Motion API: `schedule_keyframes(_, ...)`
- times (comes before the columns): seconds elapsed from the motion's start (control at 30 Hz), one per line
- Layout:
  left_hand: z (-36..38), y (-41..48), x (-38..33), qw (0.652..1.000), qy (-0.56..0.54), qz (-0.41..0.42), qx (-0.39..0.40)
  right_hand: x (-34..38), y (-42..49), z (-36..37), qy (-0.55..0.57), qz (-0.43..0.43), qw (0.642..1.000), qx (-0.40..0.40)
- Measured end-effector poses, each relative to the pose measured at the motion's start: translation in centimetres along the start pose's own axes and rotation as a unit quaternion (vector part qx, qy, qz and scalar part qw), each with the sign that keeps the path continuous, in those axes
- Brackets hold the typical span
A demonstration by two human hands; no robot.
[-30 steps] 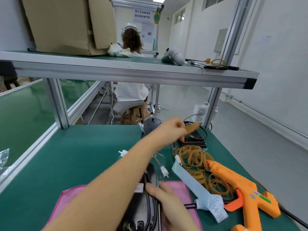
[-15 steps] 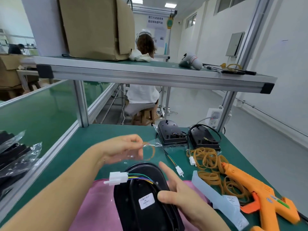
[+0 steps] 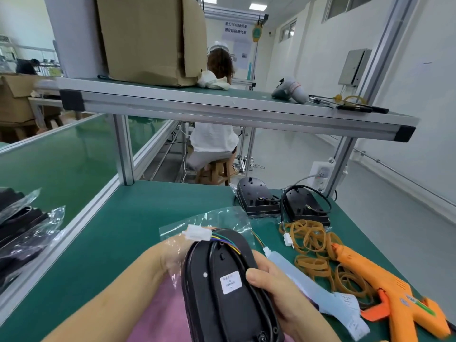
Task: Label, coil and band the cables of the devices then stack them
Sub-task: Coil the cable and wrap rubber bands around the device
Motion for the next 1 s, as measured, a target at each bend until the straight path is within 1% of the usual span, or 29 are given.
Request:
schedule_keyframes(0.07,-0.4,0.0,-1.1,0.999,0.012,0.039,-0.02,-0.5,-0.3,0.2,-0.018,0.014,1.0,-0.001)
schedule_keyframes(0.1,0.0,0.0,-2.0,0.998,0.015,0.059,-0.01,-0.8,-0.3,0.1,-0.038,0.025,0.999,-0.006)
schedule_keyframes(0.17,0.4,0.3,-3.0,0.998,-0.02,0.057,0.013,-1.3,-0.3,-0.1,-0.082,0.05,0.995,-0.014)
schedule_keyframes(0.2,0.5,0.4,-3.6,0.998,-0.032,0.053,0.009,-1.3,-0.4,-0.2,-0.102,0.06,0.993,-0.017)
schedule_keyframes(0.27,0.4,0.2,-5.0,0.998,-0.007,0.07,0.006,-1.2,-0.4,-0.3,-0.143,0.079,0.986,-0.015)
schedule_keyframes(0.33,0.9,-0.7,-6.7,0.995,0.041,0.091,0.03,-1.2,-0.4,0.0,-0.185,0.102,0.977,-0.007)
schedule_keyframes(0.4,1.8,-1.7,-8.3,0.986,0.108,0.115,0.05,-1.1,-0.5,0.0,-0.202,0.119,0.972,-0.015)
schedule_keyframes(0.43,2.3,-2.1,-9.0,0.977,0.156,0.13,0.06,-1.2,-0.4,-0.1,-0.206,0.124,0.97,-0.023)
schedule_keyframes(0.5,3.5,-3.1,-9.7,0.949,0.258,0.165,0.079,-1.2,-0.4,-0.4,-0.209,0.13,0.969,-0.037)
schedule_keyframes(0.57,3.9,-3.7,-9.7,0.932,0.301,0.18,0.094,-1.1,-0.6,-0.7,-0.197,0.116,0.972,-0.053)
schedule_keyframes(0.63,3.2,-4.0,-9.7,0.929,0.31,0.185,0.079,-1.0,-0.8,-1.3,-0.186,0.092,0.975,-0.081)
schedule_keyframes(0.73,1.5,-4.2,-9.4,0.934,0.3,0.188,0.039,-1.2,-1.2,-2.0,-0.153,0.058,0.979,-0.123)
schedule_keyframes(0.8,0.6,-4.3,-9.2,0.94,0.286,0.188,0.014,-1.0,-1.5,-2.2,-0.138,0.04,0.98,-0.135)
schedule_keyframes(0.9,-0.6,-4.4,-8.4,0.954,0.238,0.181,-0.025,-0.6,-1.7,-2.4,-0.115,0.022,0.981,-0.151)
schedule_keyframes(1.0,-1.3,-4.6,-6.9,0.969,0.19,0.153,-0.033,0.0,-1.9,-2.8,-0.1,0.006,0.981,-0.166)
Point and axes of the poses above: each hand's wrist, its own y-axis towards the middle knuckle, its own z-axis out of the palm, x = y × z, the point moved 6 cm from there along y, towards the middle knuckle, and after that the axes turned 10 degrees about -x, right-handed, at the moved point
